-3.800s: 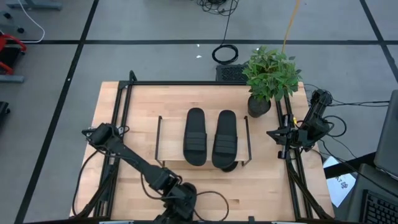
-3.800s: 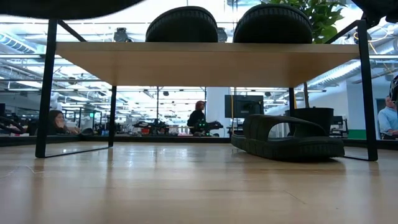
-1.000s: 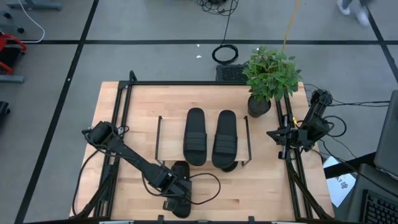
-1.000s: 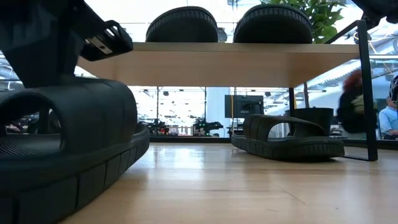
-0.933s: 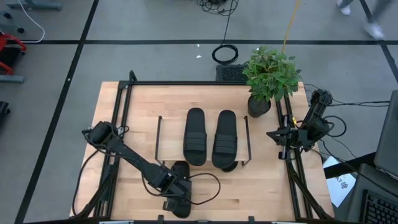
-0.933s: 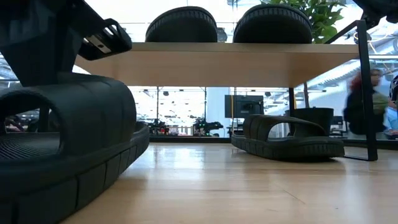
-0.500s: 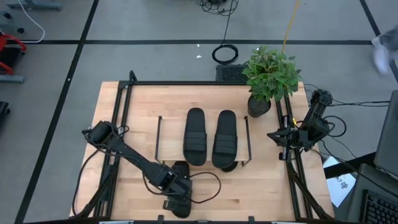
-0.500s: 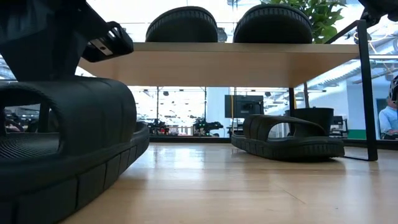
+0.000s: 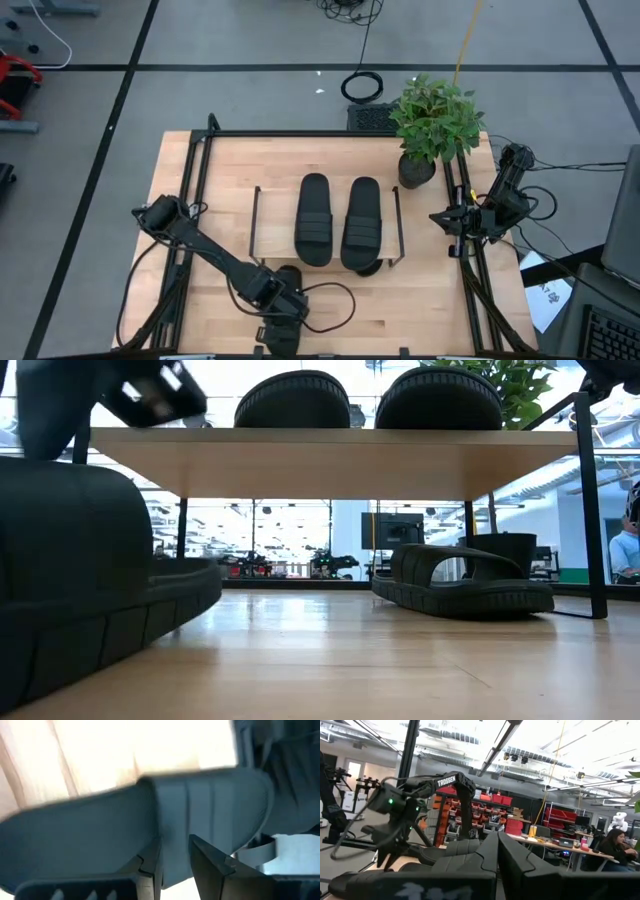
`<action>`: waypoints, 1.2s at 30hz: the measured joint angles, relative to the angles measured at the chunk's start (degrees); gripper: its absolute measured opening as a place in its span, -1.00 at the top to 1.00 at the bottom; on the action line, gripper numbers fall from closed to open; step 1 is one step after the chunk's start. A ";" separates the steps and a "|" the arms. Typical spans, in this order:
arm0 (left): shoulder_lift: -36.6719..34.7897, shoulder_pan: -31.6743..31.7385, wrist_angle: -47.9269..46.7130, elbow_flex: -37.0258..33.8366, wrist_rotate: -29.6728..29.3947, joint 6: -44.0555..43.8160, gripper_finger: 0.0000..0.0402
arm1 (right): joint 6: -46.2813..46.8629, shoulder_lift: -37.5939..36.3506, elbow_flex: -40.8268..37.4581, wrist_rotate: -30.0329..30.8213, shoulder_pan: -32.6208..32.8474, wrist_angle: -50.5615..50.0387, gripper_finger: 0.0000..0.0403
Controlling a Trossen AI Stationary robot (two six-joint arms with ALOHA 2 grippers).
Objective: Pick and place slides into the shelf
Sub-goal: Put the black slide under the shelf
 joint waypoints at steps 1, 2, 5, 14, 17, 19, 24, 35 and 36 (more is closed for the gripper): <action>-0.09 -0.13 -0.05 0.69 -0.36 0.60 0.56 | 0.02 0.00 0.00 0.00 -0.02 -0.02 1.00; -0.09 -0.16 -0.33 1.26 -1.27 1.13 0.56 | 0.02 0.00 0.00 0.00 -0.02 -0.02 1.00; -0.06 -0.36 -1.90 2.82 -3.92 1.76 0.56 | 0.64 0.00 0.00 0.00 -0.02 -0.40 1.00; -0.06 -1.79 -2.32 4.03 -4.74 2.00 0.56 | 1.39 0.00 0.00 0.02 0.00 -0.90 1.00; -0.06 -3.98 -2.58 7.14 -5.29 4.18 0.56 | 1.22 0.00 0.00 0.00 0.00 -0.87 1.00; -0.06 -6.09 -3.61 10.69 -8.61 5.99 0.56 | 1.20 0.00 0.00 -0.01 0.00 -0.86 1.00; -0.11 -13.76 -6.97 19.75 -25.27 8.11 0.77 | 1.41 0.00 0.00 -0.04 0.00 -0.87 1.00; 0.12 -28.34 12.49 24.20 -44.17 33.02 0.99 | 1.96 0.00 0.00 -0.07 -0.02 -0.87 1.00; 0.23 -28.42 16.95 22.87 -41.89 37.72 0.99 | 2.48 0.00 0.00 -0.09 -0.02 -0.89 1.00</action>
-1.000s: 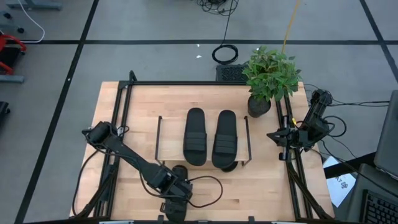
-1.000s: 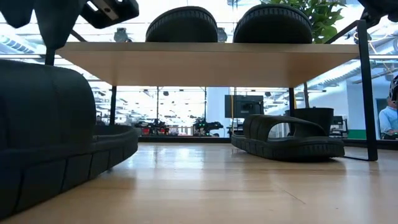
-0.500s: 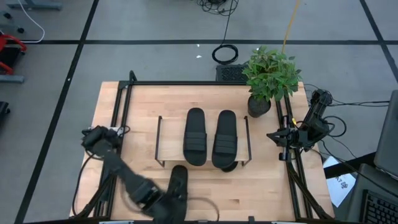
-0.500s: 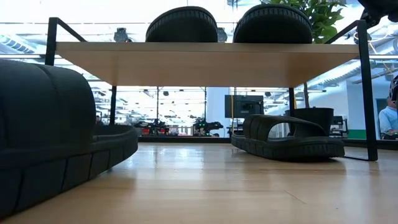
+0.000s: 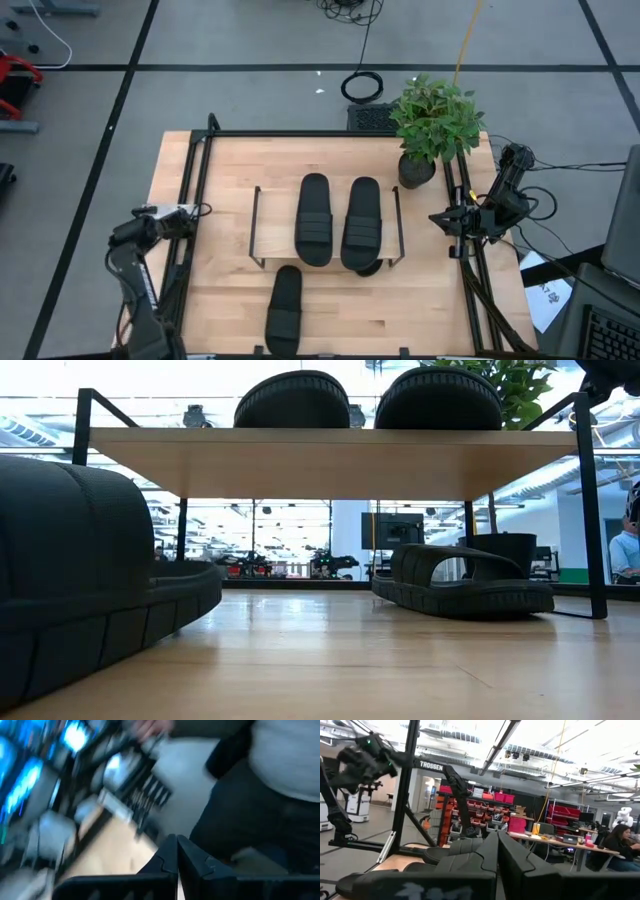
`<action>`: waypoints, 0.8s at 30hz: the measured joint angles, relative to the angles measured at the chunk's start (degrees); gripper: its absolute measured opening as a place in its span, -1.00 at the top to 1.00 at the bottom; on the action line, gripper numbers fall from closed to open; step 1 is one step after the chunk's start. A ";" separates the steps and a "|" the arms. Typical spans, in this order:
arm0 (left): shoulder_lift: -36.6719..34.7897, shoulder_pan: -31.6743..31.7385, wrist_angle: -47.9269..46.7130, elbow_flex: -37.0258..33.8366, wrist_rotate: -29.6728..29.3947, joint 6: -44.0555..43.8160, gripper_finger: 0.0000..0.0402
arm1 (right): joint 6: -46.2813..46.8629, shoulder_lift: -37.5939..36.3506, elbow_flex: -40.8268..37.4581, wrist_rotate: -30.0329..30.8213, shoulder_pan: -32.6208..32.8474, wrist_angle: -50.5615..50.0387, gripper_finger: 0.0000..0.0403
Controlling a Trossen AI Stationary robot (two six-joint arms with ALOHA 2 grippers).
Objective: Pick and place slides into the shelf
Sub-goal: Put the black slide under the shelf
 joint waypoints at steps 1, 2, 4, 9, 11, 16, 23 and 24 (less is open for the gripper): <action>0.06 -0.10 4.36 -1.92 2.16 4.30 0.99 | 0.36 0.00 0.00 0.00 0.01 -0.03 1.00; 0.21 -0.13 8.20 -3.98 3.89 7.95 0.99 | 0.48 0.00 0.00 0.00 0.02 -0.04 1.00; 0.49 0.09 15.64 -8.46 5.35 11.95 1.00 | 0.51 -0.02 0.00 0.00 0.00 -0.50 1.00; 0.45 0.03 23.65 -16.92 -14.09 5.84 1.00 | 0.49 -0.02 -0.02 -0.02 0.01 -0.66 1.00; 0.45 -0.13 20.09 -19.25 -24.14 -0.51 1.00 | 0.22 -0.02 -0.02 -0.01 0.01 -0.63 1.00; 0.45 -0.68 8.10 -20.85 -34.53 -15.87 0.98 | -0.53 -0.02 -0.02 0.00 0.02 -0.61 1.00; 0.43 -0.47 4.43 -20.84 -22.18 -21.18 0.74 | 0.87 -0.02 -0.02 -0.02 0.02 -0.70 1.00; 0.43 -0.18 3.10 -20.83 -19.03 -23.55 0.69 | 0.89 -0.02 -0.02 0.00 0.00 -0.72 1.00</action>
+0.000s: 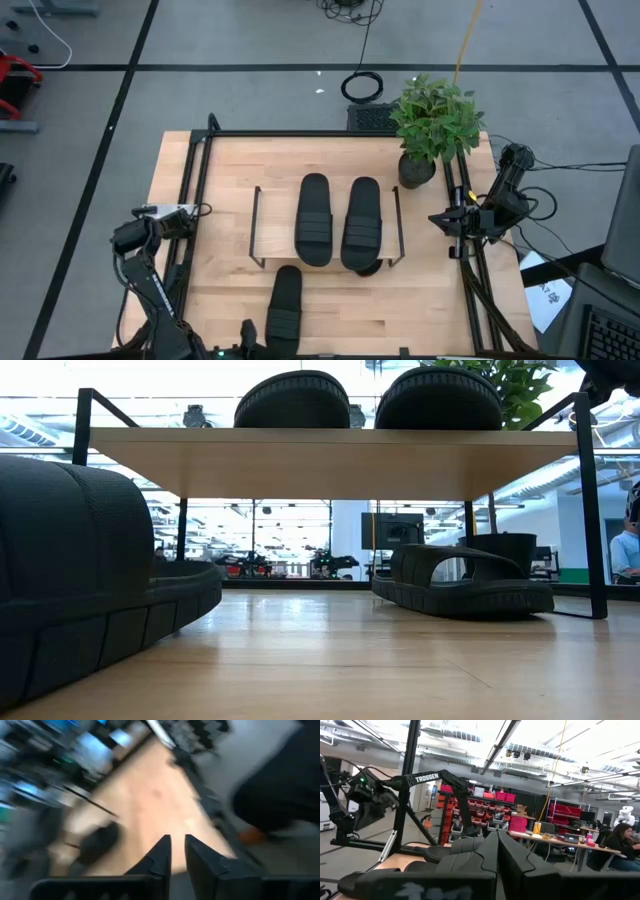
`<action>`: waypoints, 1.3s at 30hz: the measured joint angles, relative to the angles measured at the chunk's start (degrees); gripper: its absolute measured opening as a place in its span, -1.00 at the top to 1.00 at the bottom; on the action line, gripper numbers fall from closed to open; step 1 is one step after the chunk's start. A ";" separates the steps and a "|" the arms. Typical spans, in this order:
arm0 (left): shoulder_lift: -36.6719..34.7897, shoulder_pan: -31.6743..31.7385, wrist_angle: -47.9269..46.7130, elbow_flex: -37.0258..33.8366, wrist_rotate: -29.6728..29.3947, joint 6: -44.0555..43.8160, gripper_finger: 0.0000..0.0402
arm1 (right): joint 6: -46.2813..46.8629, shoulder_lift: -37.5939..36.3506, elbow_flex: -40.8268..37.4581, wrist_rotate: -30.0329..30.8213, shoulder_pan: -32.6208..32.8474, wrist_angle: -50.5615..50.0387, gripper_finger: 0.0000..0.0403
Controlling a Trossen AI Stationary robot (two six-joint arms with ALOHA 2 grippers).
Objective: Pick and place slides into the shelf
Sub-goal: Put the black slide under the shelf
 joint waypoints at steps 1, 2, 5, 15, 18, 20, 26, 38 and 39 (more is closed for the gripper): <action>0.00 0.32 -1.35 0.00 3.13 -2.60 0.64 | 0.01 0.00 0.00 -0.02 0.02 -0.04 1.00; 0.00 0.67 -2.75 -0.01 5.57 -5.39 0.59 | 0.01 0.00 0.00 -0.02 0.02 -0.07 1.00; 0.36 1.97 -6.80 0.00 9.92 -11.98 0.43 | -0.31 0.00 0.00 -0.02 0.00 -0.05 1.00; 4.10 4.72 -12.25 0.00 15.90 -15.24 -0.03 | 0.21 0.11 -0.02 -0.03 0.02 -0.11 1.00; 4.46 5.00 -12.31 0.00 15.01 -14.05 -0.15 | 0.17 0.11 -0.02 -0.02 0.00 -0.11 1.00; 5.06 5.06 -12.85 0.04 14.36 -13.74 -0.21 | 0.15 0.11 -0.02 -0.02 0.01 -0.10 1.00; 6.55 5.36 -14.00 0.02 13.85 -12.03 -0.30 | 0.08 0.11 -0.02 -0.01 0.02 -0.11 1.00; 8.37 5.88 -13.68 0.02 12.17 -12.18 -0.27 | 0.08 0.11 -0.02 0.03 0.02 -0.09 1.00; 8.37 6.01 -13.79 0.02 11.86 -12.28 -0.27 | 0.08 0.11 -0.02 0.03 0.02 -0.09 1.00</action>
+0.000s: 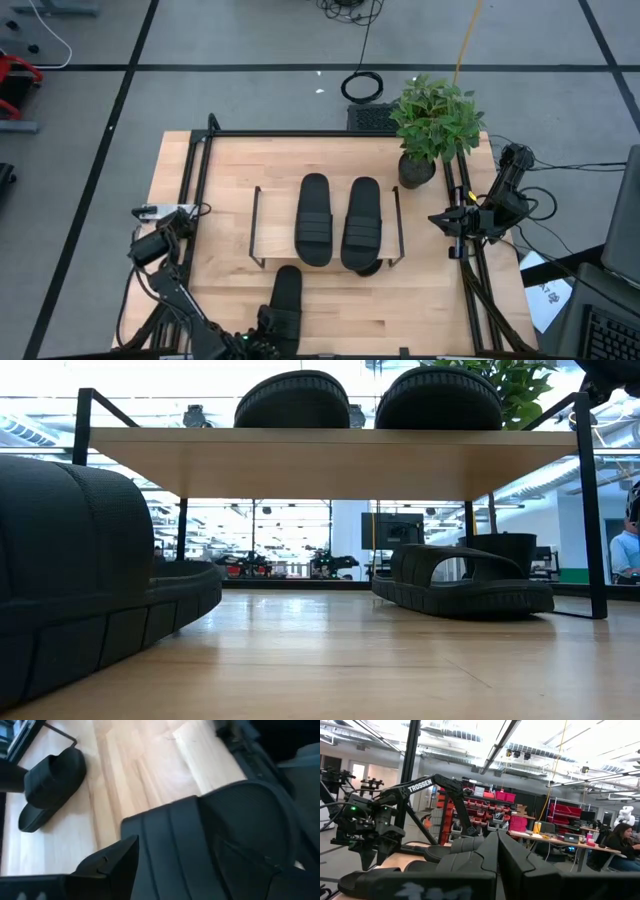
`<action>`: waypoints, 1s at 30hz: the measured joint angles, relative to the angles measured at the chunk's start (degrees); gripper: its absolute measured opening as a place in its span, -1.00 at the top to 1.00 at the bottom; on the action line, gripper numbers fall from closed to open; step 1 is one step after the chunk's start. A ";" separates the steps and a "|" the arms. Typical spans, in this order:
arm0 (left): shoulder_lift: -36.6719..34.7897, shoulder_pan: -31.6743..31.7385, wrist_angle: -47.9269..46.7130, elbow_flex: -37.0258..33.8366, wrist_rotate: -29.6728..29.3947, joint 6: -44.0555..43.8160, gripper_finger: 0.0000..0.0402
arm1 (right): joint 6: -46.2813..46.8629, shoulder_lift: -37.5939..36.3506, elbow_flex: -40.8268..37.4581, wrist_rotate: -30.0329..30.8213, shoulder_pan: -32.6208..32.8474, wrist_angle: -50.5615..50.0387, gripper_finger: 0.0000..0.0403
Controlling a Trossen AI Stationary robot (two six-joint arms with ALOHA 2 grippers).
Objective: Pick and place slides into the shelf
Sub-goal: Put the black slide under the shelf
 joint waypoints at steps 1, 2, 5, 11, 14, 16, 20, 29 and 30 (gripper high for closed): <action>0.00 0.12 -0.01 0.00 -0.03 0.02 -0.27 | 0.00 0.00 0.00 0.00 -0.02 -0.02 1.00; 0.00 0.23 -0.01 0.00 -0.01 -0.01 -0.27 | 0.00 0.00 0.00 0.00 0.00 -0.02 1.00; 0.00 0.66 0.13 0.00 1.84 -0.70 -0.27 | 0.00 0.00 0.00 0.01 -0.01 -0.02 1.00; 0.12 0.71 1.47 0.00 3.33 -1.67 -0.27 | -0.01 0.02 0.00 0.04 0.00 -0.04 1.00; 1.52 1.07 -0.07 0.02 2.50 -1.32 -0.27 | -0.11 0.04 0.00 0.04 -0.02 -0.05 1.00; 2.99 1.57 -1.31 0.01 2.37 -1.02 -0.27 | 0.08 0.15 0.00 0.07 -0.02 0.00 1.00; 4.88 2.09 -1.30 0.12 1.59 0.71 -0.27 | 0.15 0.20 0.00 0.07 -0.02 -0.02 1.00; 3.22 1.93 -5.84 0.90 -4.44 3.13 -0.27 | -0.11 0.24 0.00 0.15 -0.02 -0.02 1.00; 3.21 2.07 -6.16 0.90 -4.48 3.42 -0.27 | -0.11 0.24 0.00 0.15 -0.02 -0.02 1.00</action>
